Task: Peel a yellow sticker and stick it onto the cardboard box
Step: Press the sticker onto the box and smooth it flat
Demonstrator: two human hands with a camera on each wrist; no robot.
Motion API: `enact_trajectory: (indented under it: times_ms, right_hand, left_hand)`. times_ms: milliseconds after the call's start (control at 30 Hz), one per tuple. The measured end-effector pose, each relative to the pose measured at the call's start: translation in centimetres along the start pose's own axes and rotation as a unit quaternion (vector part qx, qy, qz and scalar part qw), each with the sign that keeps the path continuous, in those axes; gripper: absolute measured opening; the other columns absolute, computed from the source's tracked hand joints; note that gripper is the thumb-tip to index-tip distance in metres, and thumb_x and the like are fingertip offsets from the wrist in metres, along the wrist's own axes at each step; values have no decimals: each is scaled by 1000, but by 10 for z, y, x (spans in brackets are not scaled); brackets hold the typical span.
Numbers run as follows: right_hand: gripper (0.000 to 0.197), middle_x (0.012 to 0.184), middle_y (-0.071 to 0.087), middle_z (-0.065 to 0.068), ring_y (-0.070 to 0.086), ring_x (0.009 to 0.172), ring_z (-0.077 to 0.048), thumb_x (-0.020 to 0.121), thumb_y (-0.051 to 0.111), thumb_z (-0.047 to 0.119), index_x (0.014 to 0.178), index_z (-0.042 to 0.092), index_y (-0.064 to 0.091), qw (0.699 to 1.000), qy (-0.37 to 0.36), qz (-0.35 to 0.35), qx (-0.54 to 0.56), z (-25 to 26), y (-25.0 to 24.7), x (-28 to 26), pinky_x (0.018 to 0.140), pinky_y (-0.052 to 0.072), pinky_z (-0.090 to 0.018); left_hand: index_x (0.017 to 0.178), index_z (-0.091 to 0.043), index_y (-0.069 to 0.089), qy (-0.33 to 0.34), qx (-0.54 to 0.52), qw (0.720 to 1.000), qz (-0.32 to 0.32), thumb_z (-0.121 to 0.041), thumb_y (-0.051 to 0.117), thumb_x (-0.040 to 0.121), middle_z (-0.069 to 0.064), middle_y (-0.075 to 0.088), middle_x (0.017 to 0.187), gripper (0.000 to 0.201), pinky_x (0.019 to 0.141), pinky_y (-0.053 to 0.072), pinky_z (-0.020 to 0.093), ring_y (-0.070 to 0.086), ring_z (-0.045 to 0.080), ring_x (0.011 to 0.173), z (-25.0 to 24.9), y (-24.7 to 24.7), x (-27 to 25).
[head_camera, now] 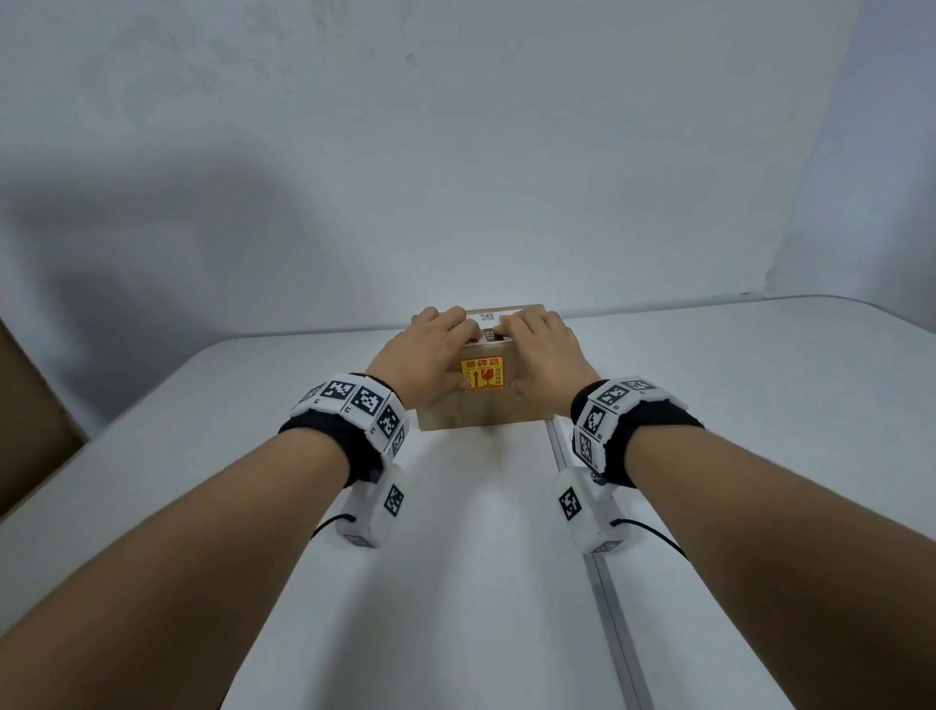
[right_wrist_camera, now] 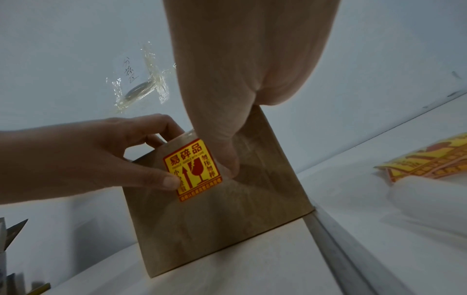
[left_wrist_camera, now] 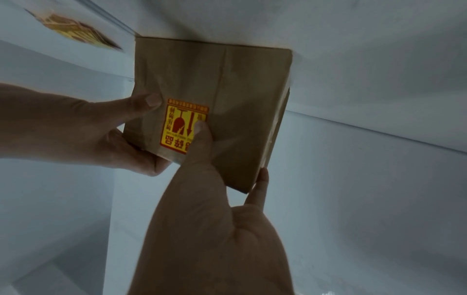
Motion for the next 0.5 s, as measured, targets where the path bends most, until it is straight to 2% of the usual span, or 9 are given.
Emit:
enact_trajectory:
  times_ms: [200, 300, 400, 433, 500]
  right_hand:
    - [59, 134, 43, -6, 32, 129, -25, 74, 67, 16, 129, 14, 44, 1000, 4, 4, 9, 0, 0, 0, 100, 33, -35]
    - [59, 134, 43, -5, 32, 128, -24, 74, 66, 15, 129, 14, 45, 1000, 5, -1, 11, 0, 1, 0, 98, 33, -34]
    - [60, 134, 42, -5, 32, 129, -24, 75, 67, 19, 130, 15, 44, 1000, 8, -2, 9, -1, 1, 0, 98, 33, -34]
    - [60, 135, 42, -5, 32, 129, -24, 75, 68, 21, 130, 15, 44, 1000, 9, 2, 11, -1, 1, 1, 99, 33, -35]
    - [60, 135, 42, -5, 32, 130, -25, 75, 67, 21, 130, 14, 45, 1000, 9, 8, 17, -1, 1, 1, 100, 33, -35]
  left_hand:
    - [129, -15, 55, 12, -88, 996, 27, -20, 57, 89, 6, 56, 119, 41, 91, 36, 30, 49, 27, 108, 7, -7, -1]
    - [125, -12, 57, 2, -102, 995, 5, -26, 50, 91, 9, 56, 117, 37, 96, 40, 37, 49, 30, 106, 6, -7, -2]
    - [114, -17, 51, -23, -58, 998, -6, -50, 63, 77, 3, 48, 113, 51, 89, 44, 41, 38, 21, 96, 1, 0, -1]
    - [110, -19, 48, -31, -43, 999, -11, -54, 66, 71, 1, 45, 112, 56, 85, 47, 42, 34, 19, 95, -1, 2, -1]
    - [105, -22, 43, -55, -29, 998, -30, -52, 69, 67, -1, 43, 111, 55, 76, 52, 44, 37, 20, 98, -2, 4, 0]
Point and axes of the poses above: each hand's wrist, its own x-axis towards the middle knuckle, its own y-axis out of the palm, z = x × y, the point moved 8 cm from there along x, towards the middle knuckle
